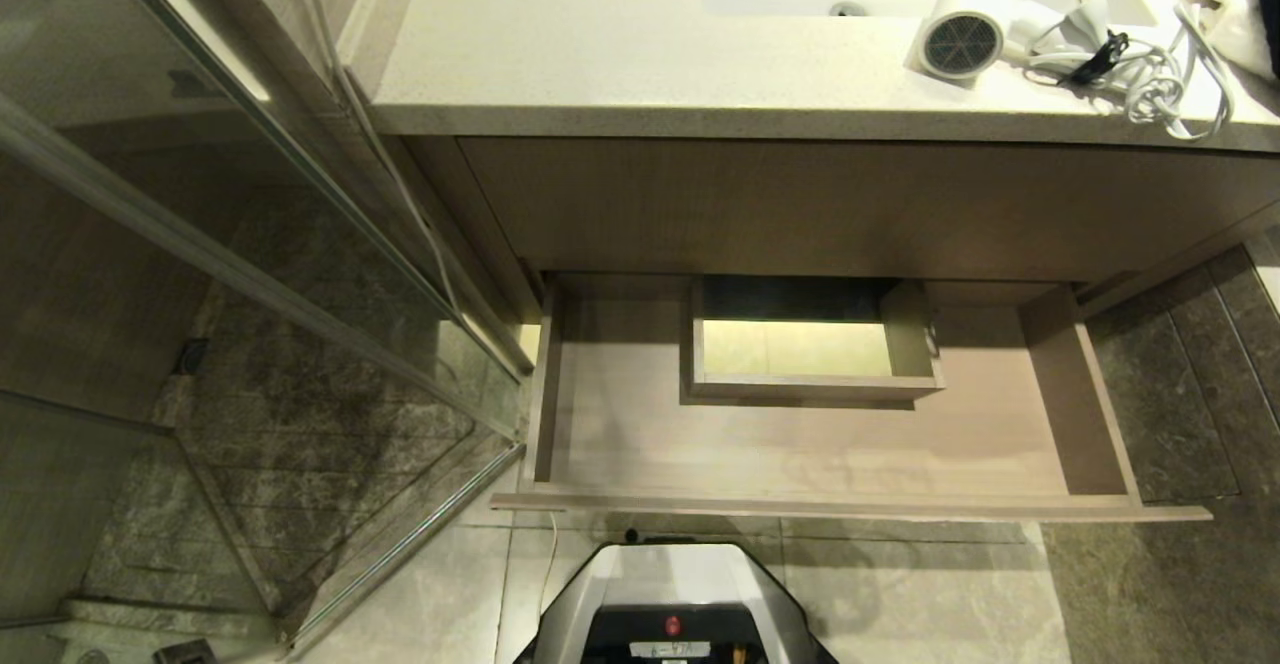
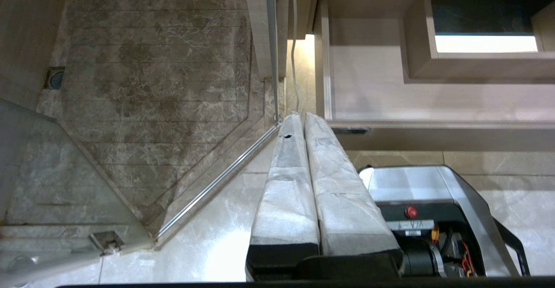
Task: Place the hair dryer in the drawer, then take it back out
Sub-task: Close the drawer
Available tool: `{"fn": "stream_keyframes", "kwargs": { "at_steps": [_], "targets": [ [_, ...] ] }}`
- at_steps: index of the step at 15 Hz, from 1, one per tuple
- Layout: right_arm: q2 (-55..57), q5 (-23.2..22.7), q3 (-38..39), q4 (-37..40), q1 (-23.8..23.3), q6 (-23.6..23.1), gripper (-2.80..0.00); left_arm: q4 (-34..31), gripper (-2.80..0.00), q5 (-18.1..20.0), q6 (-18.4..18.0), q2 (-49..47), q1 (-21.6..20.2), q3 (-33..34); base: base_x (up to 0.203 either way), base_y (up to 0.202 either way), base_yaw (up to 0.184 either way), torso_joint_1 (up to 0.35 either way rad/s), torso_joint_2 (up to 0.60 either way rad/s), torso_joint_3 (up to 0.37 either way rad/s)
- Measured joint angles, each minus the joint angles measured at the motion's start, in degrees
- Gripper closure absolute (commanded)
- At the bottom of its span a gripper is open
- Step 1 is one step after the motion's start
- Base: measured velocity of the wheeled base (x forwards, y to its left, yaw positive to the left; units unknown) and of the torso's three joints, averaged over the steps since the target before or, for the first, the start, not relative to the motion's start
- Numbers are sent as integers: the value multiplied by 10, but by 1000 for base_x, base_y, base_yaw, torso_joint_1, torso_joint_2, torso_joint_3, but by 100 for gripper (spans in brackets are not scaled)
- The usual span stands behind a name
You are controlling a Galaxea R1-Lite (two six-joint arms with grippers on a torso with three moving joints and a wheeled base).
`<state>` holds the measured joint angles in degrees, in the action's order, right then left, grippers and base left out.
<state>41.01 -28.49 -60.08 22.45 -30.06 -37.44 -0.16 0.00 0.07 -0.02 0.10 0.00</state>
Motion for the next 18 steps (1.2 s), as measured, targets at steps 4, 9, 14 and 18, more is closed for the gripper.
{"fn": "stream_keyframes", "kwargs": {
  "at_steps": [4, 9, 14, 18],
  "targets": [
    [4, 2, 13, -51, -1, 15, 0, 0, 0, 0, 0, 0, 0, 0, 0, 0, 0, -215, 308, 65],
    [5, 2, 43, -87, -3, 17, 0, 0, 0, 0, 0, 0, 0, 0, 0, 0, 0, -204, 352, 135],
    [-9, 2, 87, -71, -9, 15, 0, 0, 0, 0, 0, 0, 0, 0, 0, 0, 0, -290, 478, 185],
    [-24, 1, 114, -75, -10, 11, 0, -1, 0, 0, 0, 0, 0, 0, 0, 0, 0, -347, 540, 191]
  ]
}}
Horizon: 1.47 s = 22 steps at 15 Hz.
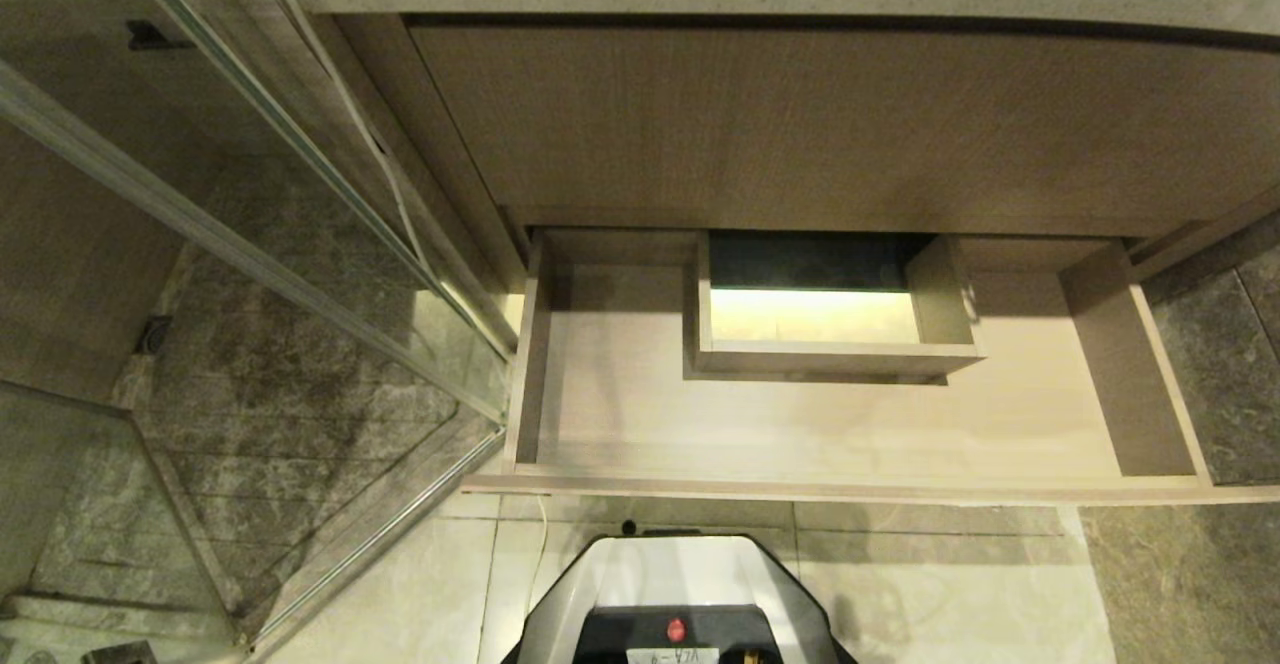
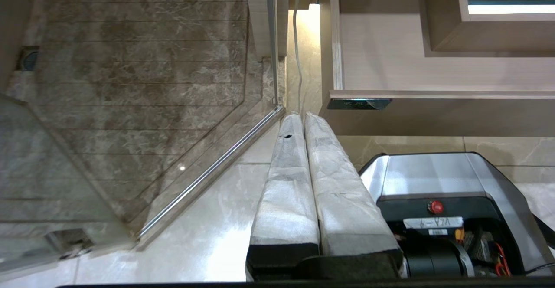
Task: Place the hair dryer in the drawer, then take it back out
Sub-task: Close the drawer
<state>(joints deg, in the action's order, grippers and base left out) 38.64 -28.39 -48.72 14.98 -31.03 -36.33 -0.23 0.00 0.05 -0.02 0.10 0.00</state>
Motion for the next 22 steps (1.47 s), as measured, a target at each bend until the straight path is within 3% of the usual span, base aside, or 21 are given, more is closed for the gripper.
{"fn": "stream_keyframes", "kwargs": {
  "at_steps": [7, 13, 22],
  "targets": [
    [-23, -1, 18, 13, 0, -29, 0, 1, 0, 0, 0, 0, 0, 0, 0, 0, 0, -280, 450, 175],
    [-31, 25, 21, -6, -18, -34, 0, 1, 0, 0, 0, 0, 0, 0, 0, 0, 0, -48, 405, 332],
    [-45, 46, 52, 25, -22, -31, 0, 1, 0, 0, 0, 0, 0, 0, 0, 0, 0, -44, 375, 337]
  ]
}}
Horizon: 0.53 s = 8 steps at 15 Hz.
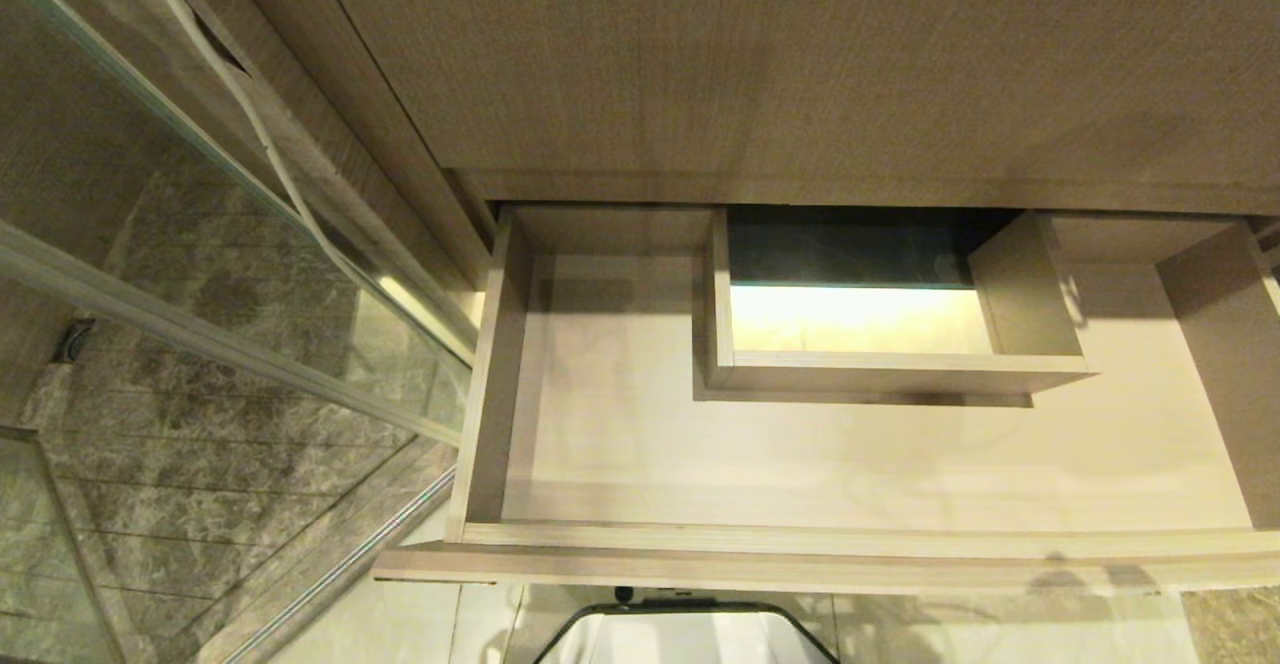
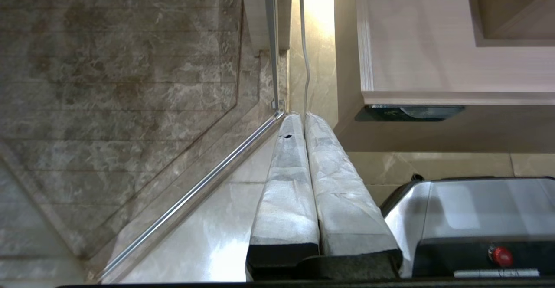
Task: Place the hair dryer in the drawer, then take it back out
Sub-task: Close the drawer
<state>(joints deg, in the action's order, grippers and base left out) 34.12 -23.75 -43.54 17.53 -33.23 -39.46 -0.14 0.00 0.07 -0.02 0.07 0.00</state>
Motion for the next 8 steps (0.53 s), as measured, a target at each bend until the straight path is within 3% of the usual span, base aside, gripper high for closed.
{"fn": "stream_keyframes", "kwargs": {
  "at_steps": [5, 8],
  "targets": [
    [8, 3, 13, -10, -1, -3, 0, 0, 0, 0, 0, 0, 0, 0, 0, 0, 0, 27, 245, 270],
    [22, 43, 21, 17, -21, -9, 0, 0, 0, 0, 0, 0, 0, 0, 0, 0, 0, 88, 74, 147]
  ]
}}
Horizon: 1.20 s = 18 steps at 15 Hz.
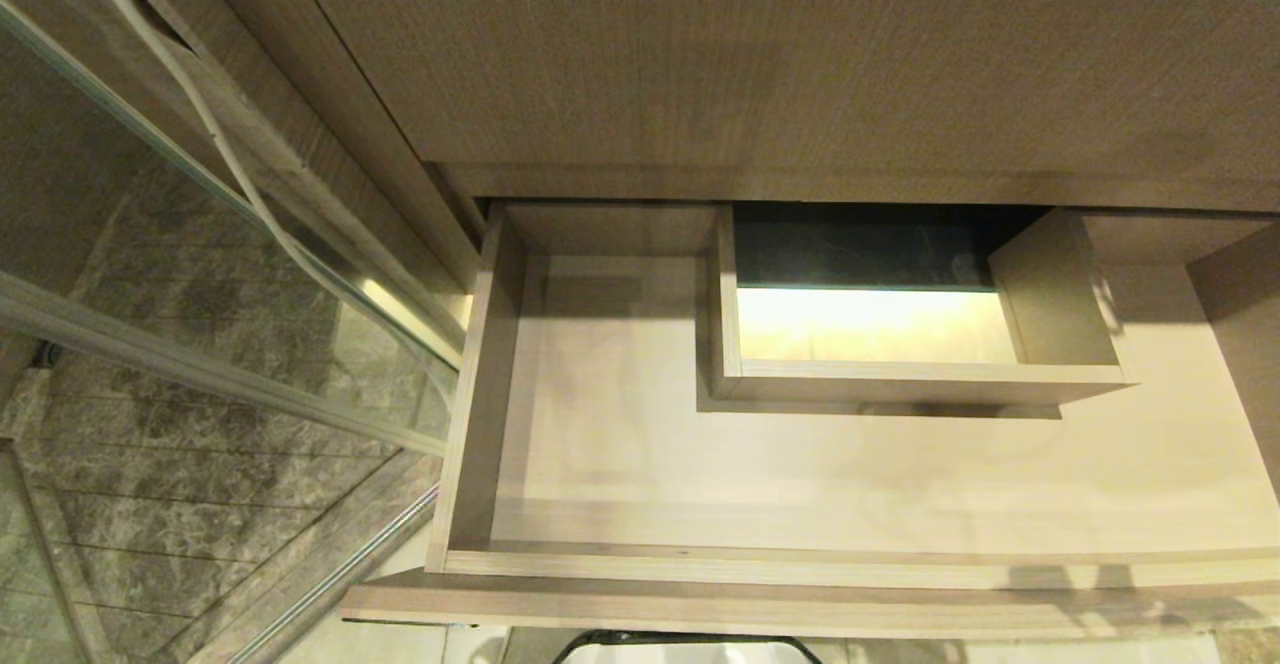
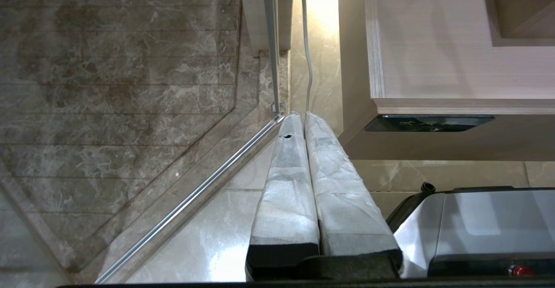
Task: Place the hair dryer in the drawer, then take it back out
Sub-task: Close the drawer
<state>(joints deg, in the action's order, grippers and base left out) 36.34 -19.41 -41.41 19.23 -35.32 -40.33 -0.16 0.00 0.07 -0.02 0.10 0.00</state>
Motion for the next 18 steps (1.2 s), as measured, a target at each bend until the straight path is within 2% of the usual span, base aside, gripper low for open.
{"fn": "stream_keyframes", "kwargs": {
  "at_steps": [3, 4, 6, 7, 8, 9, 11, 15, 18],
  "targets": [
    [9, 19, 7, 3, -13, -17, 0, 0, 0, 0, 0, 0, 0, 0, 0, 0, 0, 52, 37, 69],
    [16, 60, 16, 6, -29, -42, 0, 0, 0, 0, 0, 0, 0, 0, 0, 0, 0, 23, 17, 40],
    [38, 188, 41, 16, -67, -92, 0, 0, 0, 0, 0, 0, 0, 0, 0, 0, 0, 9, 1, 16],
    [55, 249, 52, 28, -81, -100, 0, 0, 0, 0, 0, 0, 0, 0, 0, 0, 0, 0, 0, 0],
    [76, 285, 60, 39, -90, -93, 0, 0, 0, 0, 0, 0, 0, 0, 0, 0, 0, 0, 0, 0],
    [100, 294, 63, 50, -96, -82, 0, 0, 0, 0, 0, 0, -1, 0, 0, 0, 0, 0, 0, 0],
    [151, 284, 61, 61, -108, -63, 0, 0, 0, 0, 0, 0, 0, 0, 0, 0, 0, 0, 0, 0],
    [253, 194, 22, 66, -125, -64, 0, 0, 0, 0, 0, 0, 0, 0, 0, 0, 0, 0, 0, 0],
    [336, 168, -6, 63, -127, -79, 0, 0, 0, 0, 0, 0, 0, 0, 0, 0, 0, 0, 0, 0]
  ]
}}
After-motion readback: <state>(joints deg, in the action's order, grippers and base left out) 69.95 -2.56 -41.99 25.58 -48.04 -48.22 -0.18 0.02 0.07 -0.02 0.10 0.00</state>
